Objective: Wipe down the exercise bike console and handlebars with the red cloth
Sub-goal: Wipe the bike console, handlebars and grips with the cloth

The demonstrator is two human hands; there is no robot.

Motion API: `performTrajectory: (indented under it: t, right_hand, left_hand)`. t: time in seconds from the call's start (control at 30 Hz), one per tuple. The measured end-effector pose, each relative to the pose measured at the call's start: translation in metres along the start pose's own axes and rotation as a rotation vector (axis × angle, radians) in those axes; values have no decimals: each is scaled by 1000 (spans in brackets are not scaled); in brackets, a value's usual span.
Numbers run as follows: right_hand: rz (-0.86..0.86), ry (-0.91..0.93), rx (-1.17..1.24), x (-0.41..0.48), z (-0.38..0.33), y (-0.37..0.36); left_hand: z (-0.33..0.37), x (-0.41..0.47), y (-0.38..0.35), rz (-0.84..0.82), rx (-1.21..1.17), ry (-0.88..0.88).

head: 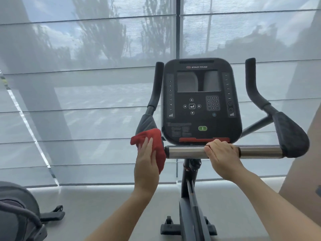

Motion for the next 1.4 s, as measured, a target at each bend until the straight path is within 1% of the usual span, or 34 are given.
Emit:
performTrajectory:
  t: [0.13, 0.23, 0.33, 0.37, 0.4, 0.5, 0.53, 0.57, 0.67, 0.73, 0.83, 0.9, 0.97, 1.03, 1.07, 1.2, 1.33, 1.4]
  right_hand:
    - [-4, -12, 0, -1, -1, 1]
    - [-3, -29, 4, -1, -3, 3]
    - [2, -48, 3, -1, -3, 4]
    - [3, -53, 4, -1, -3, 3]
    - [5, -56, 7, -1, -3, 3]
    - [-1, -62, 11, -1, -5, 3]
    - [-2, -65, 12, -1, -4, 3]
    - [1, -66, 12, -1, -4, 3]
    - [14, -75, 13, 0, -3, 2]
    - [16, -81, 11, 0, -3, 2]
    - [18, -85, 13, -1, -2, 3]
    - [2, -89, 4, -1, -2, 3]
    - [-17, -93, -9, 0, -1, 2]
    - [-11, -85, 0, 0, -1, 2]
    - [-7, -82, 7, 0, -1, 2]
    - [-7, -85, 1, 0, -1, 3]
    - [-12, -80, 12, 0, -2, 4]
    - [-16, -79, 18, -1, -2, 4]
  left_hand:
    - [11, 31, 31, -74, 46, -83]
    - [23, 74, 49, -69, 101, -147]
    - [34, 118, 52, -82, 157, -241]
    - [37, 131, 48, -121, 190, -277]
    - [38, 143, 39, -201, 230, -308]
    - [23, 158, -8, -616, 482, -350]
    - [15, 156, -18, -700, 567, -359]
    - [9, 154, -23, -718, 606, -376]
    - [7, 151, -19, -635, 570, -428]
    - [9, 150, -19, -631, 587, -439]
    - [19, 141, -28, -694, 660, -458]
    - [25, 127, -37, -764, 674, -505]
    - [26, 115, -41, -826, 642, -541]
    - [24, 114, -37, -852, 585, -536]
    - [23, 117, -33, -838, 575, -525]
    - [31, 119, -30, -683, 582, -494]
    - [32, 99, -35, -714, 461, -443]
    - [35, 94, -29, -678, 371, -406]
Point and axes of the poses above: each hand's wrist, its own x-axis towards the middle knuckle, its own y-axis out of the back of the hand, z = x × y, the point moved 8 cm from there along x, towards the middle knuckle, and after that the axes turned 13 degrees about -z, right-handed, at the moved point
